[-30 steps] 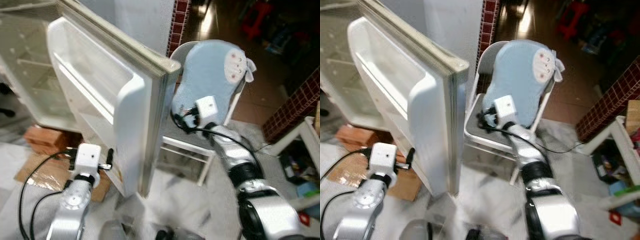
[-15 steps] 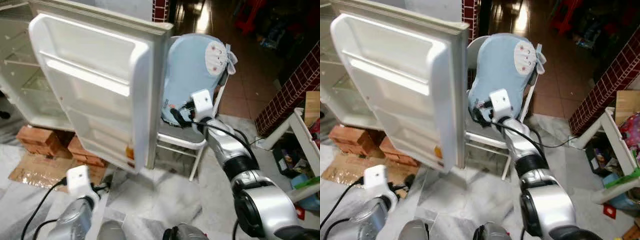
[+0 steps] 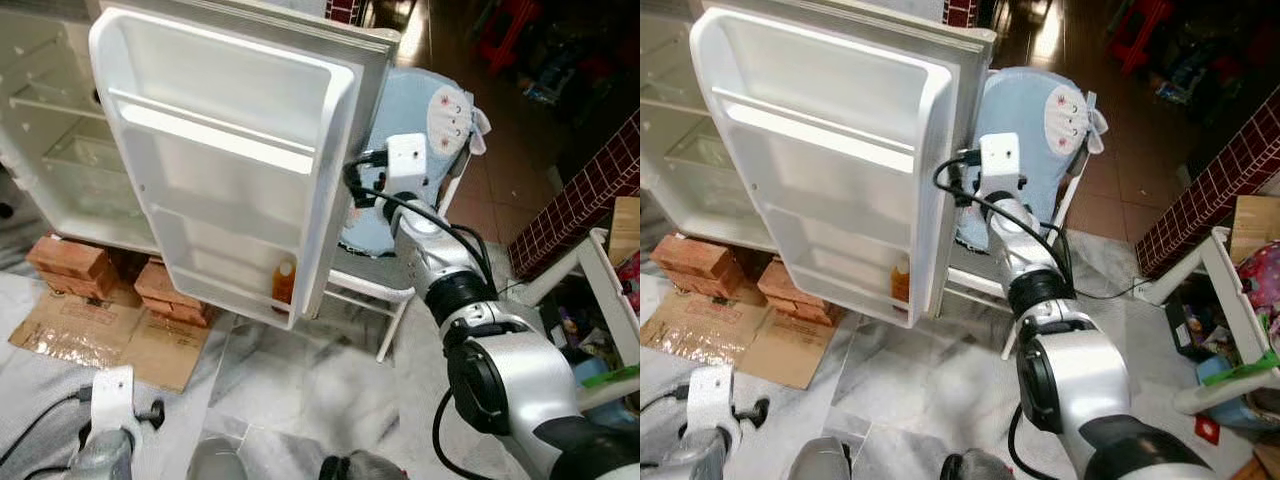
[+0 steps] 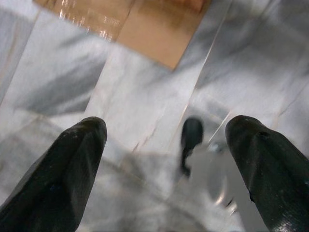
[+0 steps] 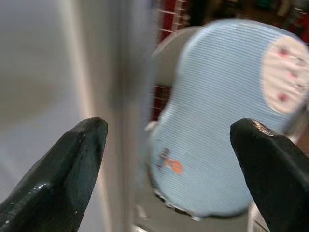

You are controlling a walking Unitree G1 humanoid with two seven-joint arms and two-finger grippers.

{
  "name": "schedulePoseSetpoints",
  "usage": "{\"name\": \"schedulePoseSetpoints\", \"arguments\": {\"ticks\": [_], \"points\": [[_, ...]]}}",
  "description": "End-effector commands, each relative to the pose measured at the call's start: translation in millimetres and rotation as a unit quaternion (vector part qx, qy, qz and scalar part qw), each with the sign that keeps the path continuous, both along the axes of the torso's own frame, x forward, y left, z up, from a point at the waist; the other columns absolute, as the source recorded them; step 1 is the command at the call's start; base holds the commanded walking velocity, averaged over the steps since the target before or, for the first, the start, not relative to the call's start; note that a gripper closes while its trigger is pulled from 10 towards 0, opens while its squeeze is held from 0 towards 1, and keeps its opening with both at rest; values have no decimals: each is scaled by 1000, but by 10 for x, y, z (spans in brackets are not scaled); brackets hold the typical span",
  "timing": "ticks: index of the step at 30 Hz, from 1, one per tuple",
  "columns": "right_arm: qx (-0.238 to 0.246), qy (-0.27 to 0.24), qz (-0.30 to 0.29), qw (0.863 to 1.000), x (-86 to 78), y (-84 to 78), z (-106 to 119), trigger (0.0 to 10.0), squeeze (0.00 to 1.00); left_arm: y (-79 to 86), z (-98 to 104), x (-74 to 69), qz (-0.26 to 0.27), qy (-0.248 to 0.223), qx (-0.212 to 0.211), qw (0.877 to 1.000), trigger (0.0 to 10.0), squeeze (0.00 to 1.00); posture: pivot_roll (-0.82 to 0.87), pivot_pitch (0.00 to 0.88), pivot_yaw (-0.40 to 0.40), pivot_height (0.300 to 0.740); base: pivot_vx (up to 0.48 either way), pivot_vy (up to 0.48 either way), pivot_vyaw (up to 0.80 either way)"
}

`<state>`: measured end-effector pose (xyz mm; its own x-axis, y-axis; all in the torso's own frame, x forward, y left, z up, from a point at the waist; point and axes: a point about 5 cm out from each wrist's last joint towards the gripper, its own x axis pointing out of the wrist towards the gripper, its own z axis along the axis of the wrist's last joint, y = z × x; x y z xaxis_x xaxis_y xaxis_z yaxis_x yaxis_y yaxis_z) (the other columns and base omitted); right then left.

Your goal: Restocking fridge

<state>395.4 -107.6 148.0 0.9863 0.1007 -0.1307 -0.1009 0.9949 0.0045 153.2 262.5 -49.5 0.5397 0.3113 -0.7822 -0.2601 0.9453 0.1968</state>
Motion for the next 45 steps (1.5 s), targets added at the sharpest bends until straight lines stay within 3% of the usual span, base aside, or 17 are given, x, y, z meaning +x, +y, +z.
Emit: {"name": "schedulePoseSetpoints", "arguments": {"ticks": [1, 8, 14, 20, 23, 25, 27, 28, 29, 31, 33, 34, 36, 39, 41, 43, 45], "points": [[4, -4, -21, 1000, 29, -57, 48, 10000, 0, 15, -18, -6, 1, -5, 6, 1000, 10000, 0, 201, 88, -125, 740, 0, 0, 0], [118, -28, -10, 993, 65, 192, 237, 10000, 0, 109, -213, -126, 97, -19, -53, 994, 10000, 0, 195, 82, -126, 740, 0, 0, 0], [155, -47, 2, 987, 77, 337, 361, 10000, 0, 197, -154, -69, 63, -59, -3, 996, 10000, 0, 192, 73, -121, 740, 0, 0, 0], [195, -36, 11, 980, 84, 455, 426, 10000, 0, 155, -153, 13, 43, -64, -8, 997, 10000, 0, 205, 57, -123, 740, 0, 0, 0], [212, -45, 78, 973, 59, 650, 539, 10000, 0, 101, -204, -21, 31, -45, -2, 998, 10000, 0, 204, 52, -126, 740, 0, 0, 0], [209, -62, 201, 955, -51, 871, 624, 10000, 0, 82, -228, -53, 31, -43, 1, 999, 10000, 0, 203, 54, -133, 740, 0, 0, 0], [203, -69, 288, 933, -174, 939, 621, 10000, 0, 78, -236, -71, 36, -45, -1, 998, 10000, 0, 201, 57, -138, 740, 0, 0, 0], [176, -75, 369, 910, -334, 941, 575, 10000, 0, 74, -249, -94, 44, -43, -6, 998, 10000, 0, 197, 58, -141, 740, 0, 0, 0], [167, -74, 392, 901, -389, 934, 555, 10000, 0, 72, -254, -101, 47, -42, -8, 998, 10000, 0, 197, 58, -141, 740, 0, 0, 0], [167, -65, 466, 866, -580, 839, 506, 10000, 0, 66, -268, -120, 61, -42, -19, 997, 10000, 0, 197, 58, -141, 740, 0, 0, 0], [172, -58, 484, 856, -633, 794, 497, 10000, 0, 63, -274, -128, 68, -42, -24, 997, 10000, 0, 182, 59, -141, 740, 0, 0, 0], [176, -44, 525, 832, -749, 563, 451, 10000, 0, 63, -305, -175, 96, -33, -41, 994, 10000, 0, 175, 57, -140, 740, 0, 0, 0], [172, -37, 538, 824, -790, 465, 424, 10000, 0, 64, -317, -193, 104, -29, -45, 993, 10000, 0, 175, 57, -140, 740, 0, 0, 0], [89, 27, 520, 849, -775, 46, 78, 10000, 0, 74, -326, -209, 111, -25, -47, 992, 10000, 0, 169, 56, -135, 740, 0, 0, 0], [-12, 83, 482, 872, -723, -222, -194, 10000, 0, 79, -325, -210, 112, -24, -47, 992, 10000, 0, 170, 56, -135, 740, 0, 0, 0], [-90, 126, 449, 880, -682, -429, -370, 10000, 0, 83, -325, -210, 113, -23, -47, 992, 10000, 0, 173, 56, -135, 740, 0, 0, 0], [-206, 158, 383, 887, -585, -632, -508, 10000, 0, 90, -324, -210, 115, -22, -47, 992, 10000, 0, 173, 56, -135, 740, 0, 0, 0]]}}
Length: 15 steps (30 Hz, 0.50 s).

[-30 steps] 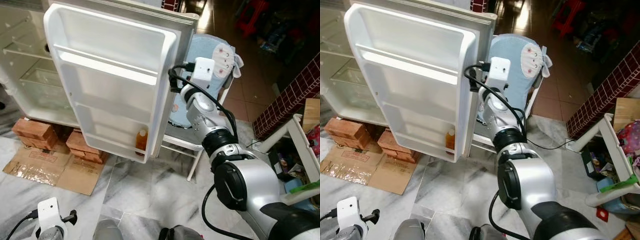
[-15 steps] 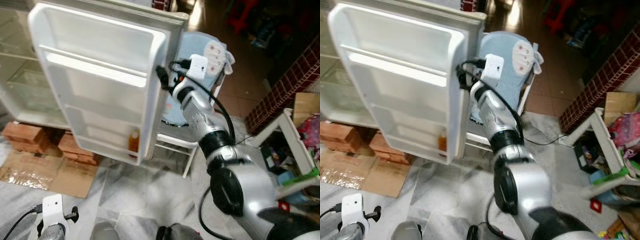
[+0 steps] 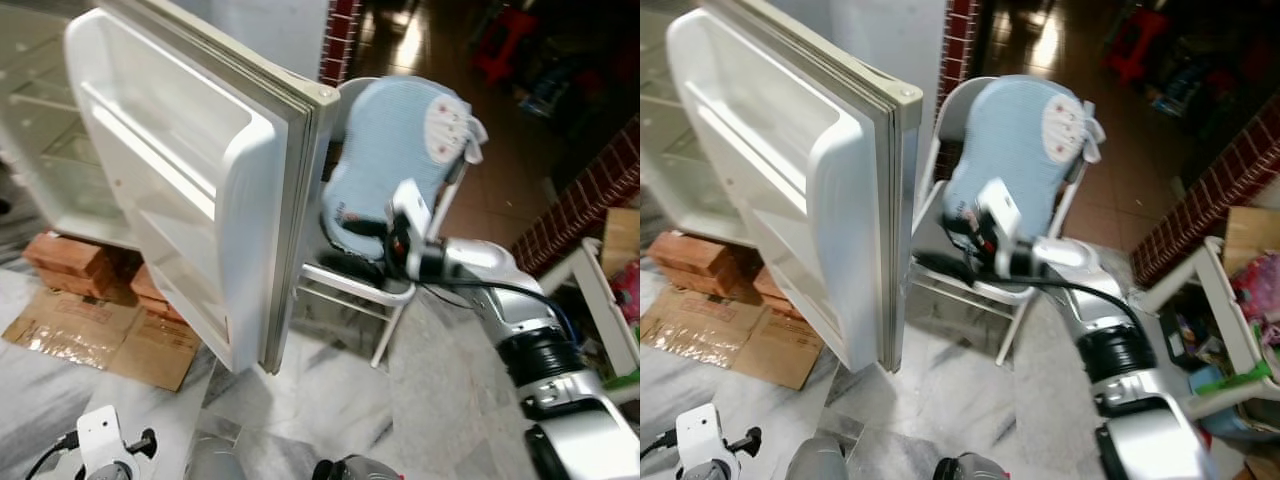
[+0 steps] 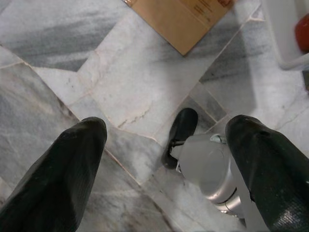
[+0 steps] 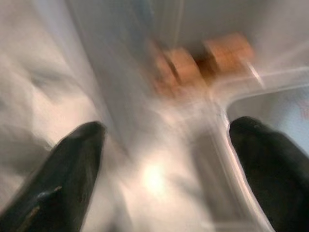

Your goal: Restocking fridge

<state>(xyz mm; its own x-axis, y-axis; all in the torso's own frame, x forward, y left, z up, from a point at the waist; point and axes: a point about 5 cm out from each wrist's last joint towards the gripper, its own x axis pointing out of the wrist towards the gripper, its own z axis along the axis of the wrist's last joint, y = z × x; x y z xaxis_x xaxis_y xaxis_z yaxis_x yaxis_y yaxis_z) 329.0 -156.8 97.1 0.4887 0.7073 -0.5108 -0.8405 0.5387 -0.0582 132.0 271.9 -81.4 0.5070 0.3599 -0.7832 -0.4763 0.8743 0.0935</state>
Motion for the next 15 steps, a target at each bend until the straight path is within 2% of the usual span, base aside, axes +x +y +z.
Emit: {"name": "schedulePoseSetpoints", "arguments": {"ticks": [1, 3, 4, 5, 6, 8, 9, 10, 11, 14, 15], "points": [[-113, -52, -53, 991, 136, -207, -11, 10000, 0, -1, -5, 2, 2, 6, -3, 1000, 10000, 0, 174, 55, -134, 740, 0, 0, 0], [-146, -97, -111, 978, 269, -233, 67, 10000, 0, 6, -5, 0, 5, 6, -4, 1000, 10000, 0, 175, 55, -132, 740, 0, 0, 0], [-77, -158, -183, 967, 460, -54, 343, 10000, 0, 17, -3, 0, 6, 7, -3, 1000, 10000, 0, 179, 53, -130, 740, 0, 0, 0], [-19, -162, -208, 964, 518, 66, 465, 10000, 0, 23, -2, 0, 6, 8, -2, 1000, 10000, 0, 180, 53, -129, 740, 0, 0, 0], [71, -156, -234, 957, 578, 247, 626, 10000, 0, 30, 0, -2, 5, 9, 0, 1000, 10000, 0, 183, 53, -127, 740, 0, 0, 0], [135, -144, -250, 948, 608, 373, 734, 10000, 0, 35, 1, -2, 5, 10, 1, 1000, 10000, 0, 186, 53, -126, 740, 0, 0, 0], [176, -128, -242, 946, 600, 491, 795, 10000, 0, 38, 1, -3, 4, 11, 1, 1000, 10000, 0, 186, 53, -125, 740, 0, 0, 0], [176, -128, -242, 946, 600, 491, 795, 10000, 0, 38, 1, -3, 4, 11, 1, 1000, 10000, 0, 186, 53, -125, 740, 0, 0, 0], [229, -104, -185, 950, 531, 763, 889, 10000, 0, 44, 2, -5, 3, 13, 2, 1000, 10000, 0, 188, 53, -125, 740, 0, 0, 0], [297, -51, -64, 951, 289, 1088, 1003, 10000, 0, 54, 3, -9, 3, 14, 3, 1000, 10000, 0, 190, 54, -124, 740, 0, 0, 0], [326, -23, 17, 945, 76, 1184, 1082, 10000, 0, 58, 3, -12, 4, 15, 2, 1000, 10000, 0, 188, 54, -124, 740, 0, 0, 0]]}}
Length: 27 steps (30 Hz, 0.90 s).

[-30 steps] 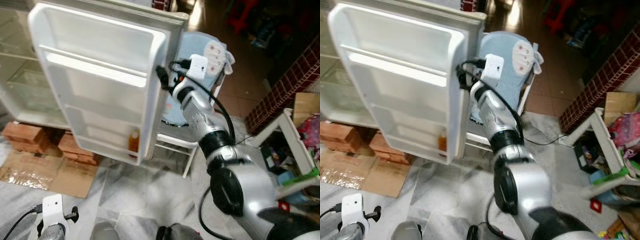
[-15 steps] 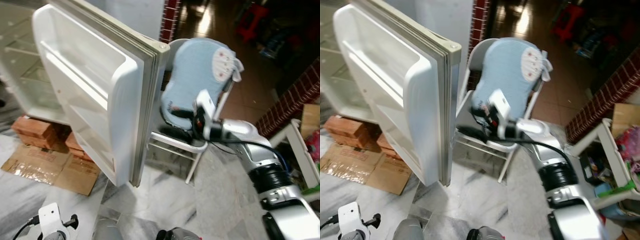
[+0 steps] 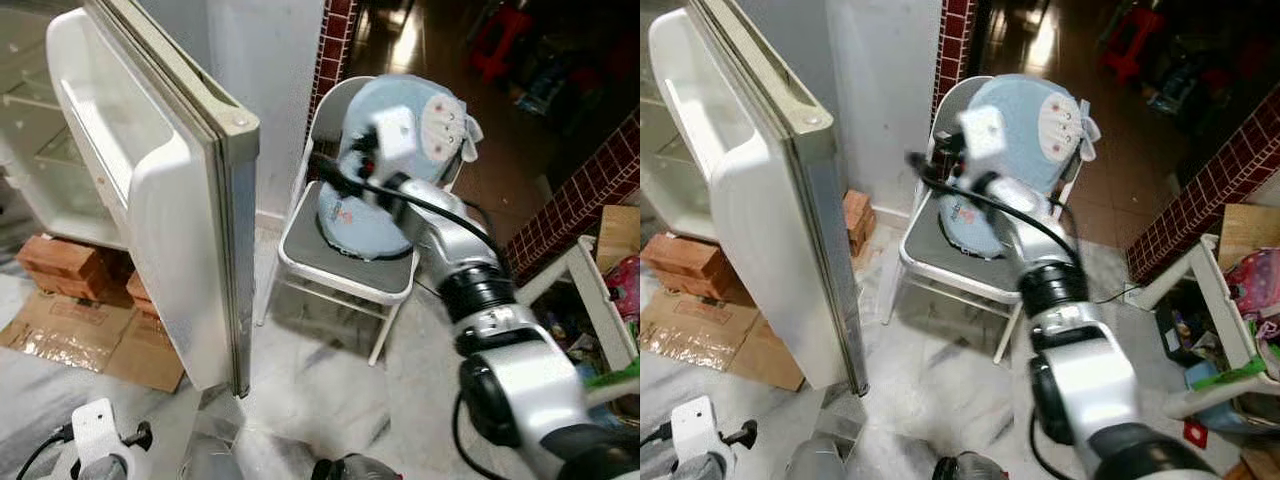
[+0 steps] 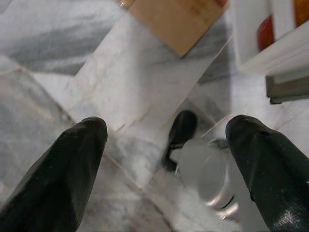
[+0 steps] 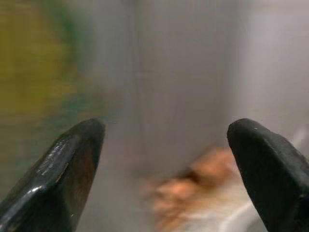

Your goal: Restocking fridge

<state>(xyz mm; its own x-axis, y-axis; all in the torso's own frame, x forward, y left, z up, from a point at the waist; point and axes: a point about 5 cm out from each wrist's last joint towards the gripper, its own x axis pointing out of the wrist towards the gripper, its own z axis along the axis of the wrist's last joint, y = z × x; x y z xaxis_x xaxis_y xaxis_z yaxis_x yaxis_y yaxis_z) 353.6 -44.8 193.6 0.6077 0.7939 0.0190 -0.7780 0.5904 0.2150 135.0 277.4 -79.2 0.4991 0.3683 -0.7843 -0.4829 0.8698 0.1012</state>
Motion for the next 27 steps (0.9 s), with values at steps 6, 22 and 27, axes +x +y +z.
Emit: {"name": "schedulePoseSetpoints", "arguments": {"ticks": [6, 22, 27], "points": [[75, -10, 233, 970, -599, 62, 332, 10000, 0, 9, -21, -46, 4, 13, -4, 1000, 10000, 0, 182, 53, -121, 740, 0, 0, 0], [-153, 17, -30, 988, -178, -307, -289, 10000, 0, 43, -10, -35, 0, 22, -2, 1000, 10000, 0, 178, 43, -105, 740, 0, 0, 0], [-105, -18, -84, 991, -99, -5, -82, 10000, 0, 48, 0, -16, 1, 14, 0, 1000, 10000, 0, 173, 47, -104, 740, 0, 0, 0]]}}
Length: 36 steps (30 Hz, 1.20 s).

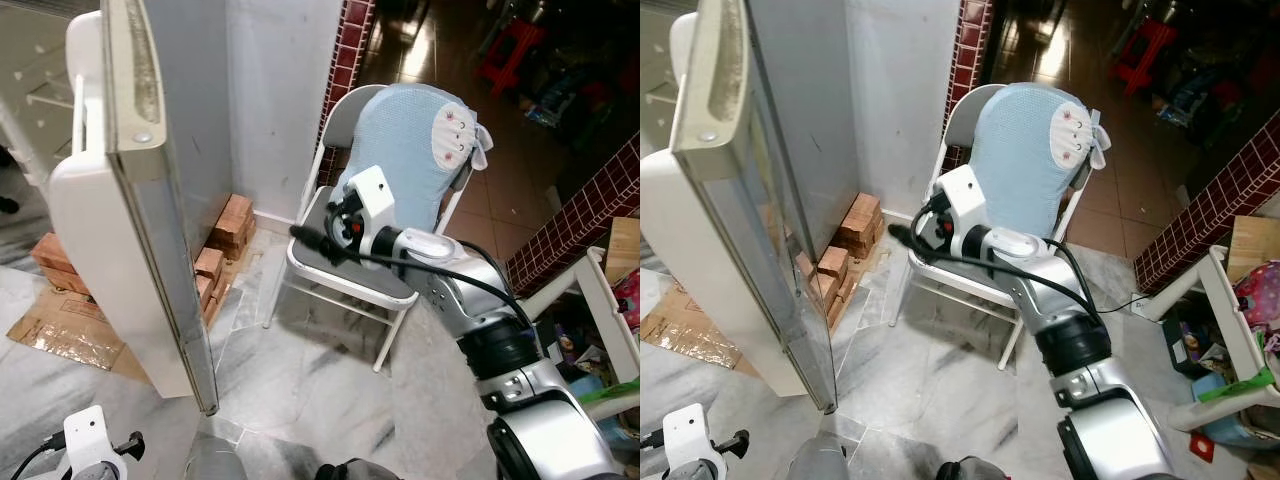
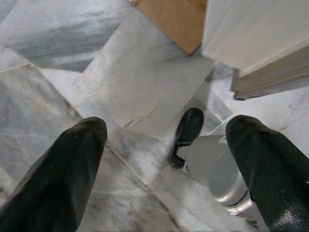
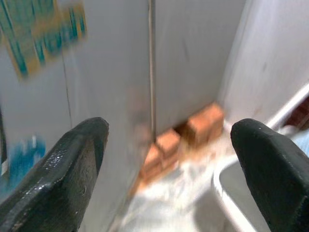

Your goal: Restocking fridge

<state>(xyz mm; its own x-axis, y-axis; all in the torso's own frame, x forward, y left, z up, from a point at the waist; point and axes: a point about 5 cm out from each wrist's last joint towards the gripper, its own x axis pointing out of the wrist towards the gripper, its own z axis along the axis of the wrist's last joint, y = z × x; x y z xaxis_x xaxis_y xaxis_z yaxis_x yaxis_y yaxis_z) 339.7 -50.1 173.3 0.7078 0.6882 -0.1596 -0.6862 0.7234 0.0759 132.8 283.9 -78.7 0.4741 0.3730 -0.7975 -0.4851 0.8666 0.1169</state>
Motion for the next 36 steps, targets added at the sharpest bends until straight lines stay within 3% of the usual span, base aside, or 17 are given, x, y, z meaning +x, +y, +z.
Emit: {"name": "schedulePoseSetpoints", "arguments": {"ticks": [1, 3, 5, 7, 15, 16, 20, 21, 22, 23, 25, 27, 29, 31, 32, 36], "points": [[6, -27, -13, 1000, 40, 48, 121, 10000, 0, -17, -5, 6, -2, 0, -1, 1000, 10000, 0, 173, 47, -104, 740, 0, 0, 0], [38, -37, -23, 998, 41, 212, 153, 10000, 0, -23, -7, 8, 3, -1, -3, 1000, 10000, 0, 176, 49, -106, 740, 0, 0, 0], [36, -46, -21, 998, 26, 275, 149, 10000, 0, -27, -11, 5, 5, 1, -5, 1000, 10000, 0, 184, 49, -110, 740, 0, 0, 800], [28, -68, -3, 997, -63, 443, 135, 10000, 0, -27, -12, 1, 9, 0, -4, 1000, 10000, 0, 184, 49, -110, 740, 0, 0, 800], [40, -30, -51, 997, -55, 499, 23, 10000, 0, -24, -14, -2, 13, 0, -7, 1000, 10000, 0, 176, 51, -107, 740, 0, 0, 800], [36, -48, -25, 998, -112, 600, 68, 10000, 0, -21, -10, 6, 11, 1, -7, 1000, 10000, 0, 175, 50, -104, 740, 0, 0, 788], [42, -65, 3, 997, -169, 675, 128, 10000, 0, -19, -8, 12, 9, 2, -5, 1000, 10000, 0, 175, 50, -104, 740, 0, 0, 706], [94, -62, 92, 989, -328, 777, 242, 10000, 0, -17, -5, 19, 8, 1, -5, 1000, 10000, 0, 176, 47, -102, 740, 0, 0, 0], [94, -62, 92, 989, -328, 777, 242, 10000, 0, -17, -5, 19, 8, 1, -5, 1000, 10000, 0, 176, 47, -102, 740, 0, 0, 0], [121, -60, 142, 981, -427, 818, 306, 10000, 0, -17, -4, 22, 8, 1, -5, 1000, 10000, 0, 176, 47, -102, 740, 0, 0, 0], [191, -28, 273, 943, -686, 801, 445, 10000, 0, -16, -1, 29, 8, 1, -5, 1000, 10000, 0, 177, 45, -105, 740, 0, 0, 0], [220, -10, 361, 906, -862, 700, 511, 10000, 0, -15, 2, 39, 10, 0, -5, 1000, 10000, 0, 175, 42, -105, 740, 0, 0, 0], [224, -9, 406, 886, -943, 577, 517, 10000, 0, -14, 4, 46, 11, -1, -6, 1000, 10000, 0, 175, 42, -105, 740, 0, 0, 0], [219, -9, 408, 886, -934, 523, 495, 10000, 0, -13, 6, 50, 12, -1, -6, 1000, 10000, 0, 173, 41, -104, 740, 0, 0, 0], [188, -11, 370, 910, -818, 483, 388, 10000, 0, -11, 7, 53, 12, -2, -6, 1000, 10000, 0, 171, 40, -102, 740, 0, 0, 0], [122, 1, 257, 959, -530, 367, 132, 10000, 0, -7, 11, 58, 12, -3, -6, 1000, 10000, 0, 170, 38, -98, 740, 0, 0, 0]]}}
